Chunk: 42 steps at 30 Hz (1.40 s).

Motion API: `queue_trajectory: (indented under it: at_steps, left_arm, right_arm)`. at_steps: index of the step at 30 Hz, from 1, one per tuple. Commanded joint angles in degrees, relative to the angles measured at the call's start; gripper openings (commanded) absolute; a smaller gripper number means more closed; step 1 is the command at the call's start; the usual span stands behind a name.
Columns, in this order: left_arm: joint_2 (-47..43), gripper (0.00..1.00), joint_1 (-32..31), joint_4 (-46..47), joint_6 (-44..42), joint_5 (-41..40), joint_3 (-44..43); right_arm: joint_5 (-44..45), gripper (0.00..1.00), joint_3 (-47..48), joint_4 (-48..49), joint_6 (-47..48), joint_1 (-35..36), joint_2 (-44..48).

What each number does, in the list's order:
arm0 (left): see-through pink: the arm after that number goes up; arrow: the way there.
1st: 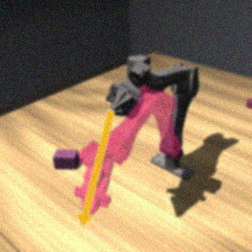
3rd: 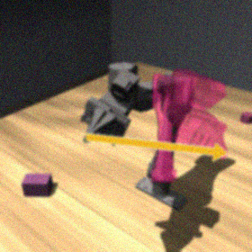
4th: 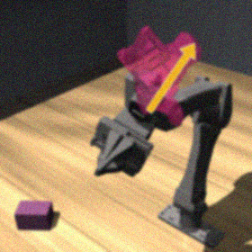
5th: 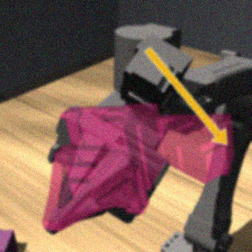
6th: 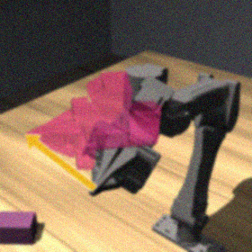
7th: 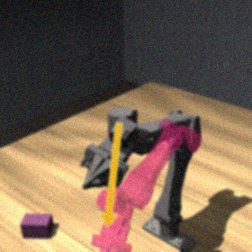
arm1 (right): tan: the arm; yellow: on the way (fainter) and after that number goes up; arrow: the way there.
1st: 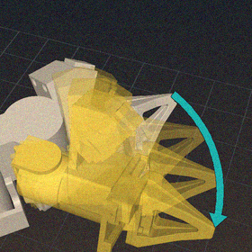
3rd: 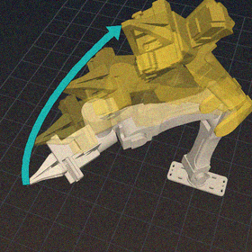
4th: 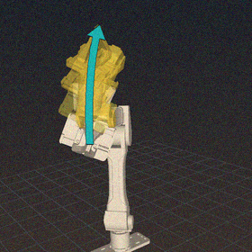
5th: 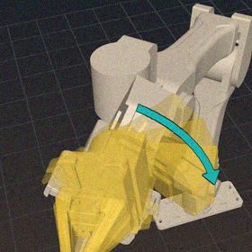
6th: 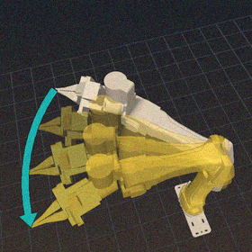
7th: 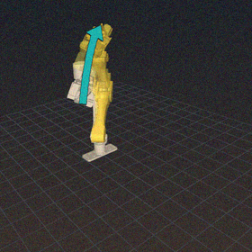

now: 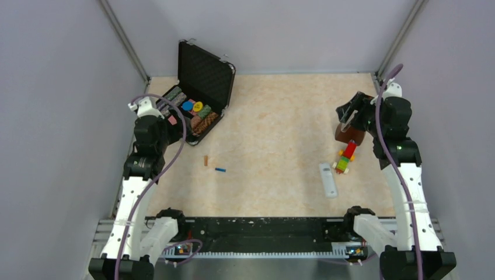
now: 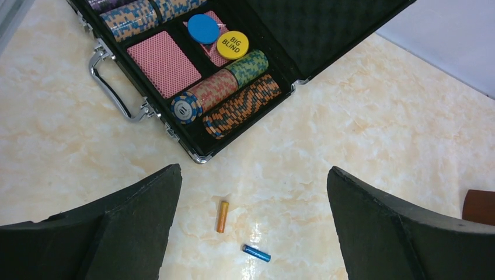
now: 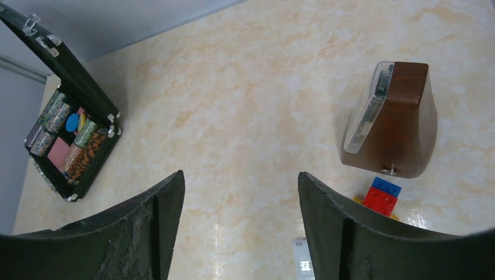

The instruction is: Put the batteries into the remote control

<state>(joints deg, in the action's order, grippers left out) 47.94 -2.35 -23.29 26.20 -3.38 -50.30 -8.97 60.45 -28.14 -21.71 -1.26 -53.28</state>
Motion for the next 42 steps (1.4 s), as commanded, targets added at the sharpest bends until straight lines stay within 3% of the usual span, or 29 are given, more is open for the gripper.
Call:
queue_trajectory:
  at_steps: [1, 4, 8, 14, 21, 27, 31, 42]
  left_arm:
    - [1.7, 0.99, 0.2, -1.9, 4.6, -1.3, -3.3]
    - [2.8, 0.99, 0.2, -4.3, 5.4, -1.2, -4.2]
    - [0.2, 0.99, 0.1, 1.1, 3.3, 1.5, -0.3]
    - [-1.2, 0.99, 0.1, 5.6, 1.8, 10.6, 3.5]
    - [1.5, 0.99, 0.1, 9.9, 1.9, 19.2, 4.6]
    - [2.5, 0.98, 0.1, 11.5, 3.1, 20.0, 6.0]
    - [3.1, 0.98, 0.1, 13.0, 3.8, 20.3, 6.7]
    - [5.4, 0.97, 0.1, 13.3, 3.5, 19.8, 4.9]
  right_arm:
    - [-0.1, 0.71, 0.0, -0.3, 0.0, -0.2, 2.8]
    - [-2.7, 0.72, -0.5, -1.4, -1.1, -0.1, 2.5]
    - [-4.7, 0.74, -1.8, -4.2, -2.8, 0.3, 0.9]
    - [0.2, 0.77, -6.0, -5.5, -5.7, 6.9, 1.7]
    - [18.6, 0.76, -5.9, -11.2, -9.1, 22.7, -5.4]
    - [31.8, 0.78, -8.8, -19.7, -16.3, 29.7, -8.4]
    - [31.5, 0.92, -15.7, -18.5, -17.7, 29.7, -7.2]
    - [28.3, 0.99, -23.6, -11.4, -25.1, 27.4, -11.0]
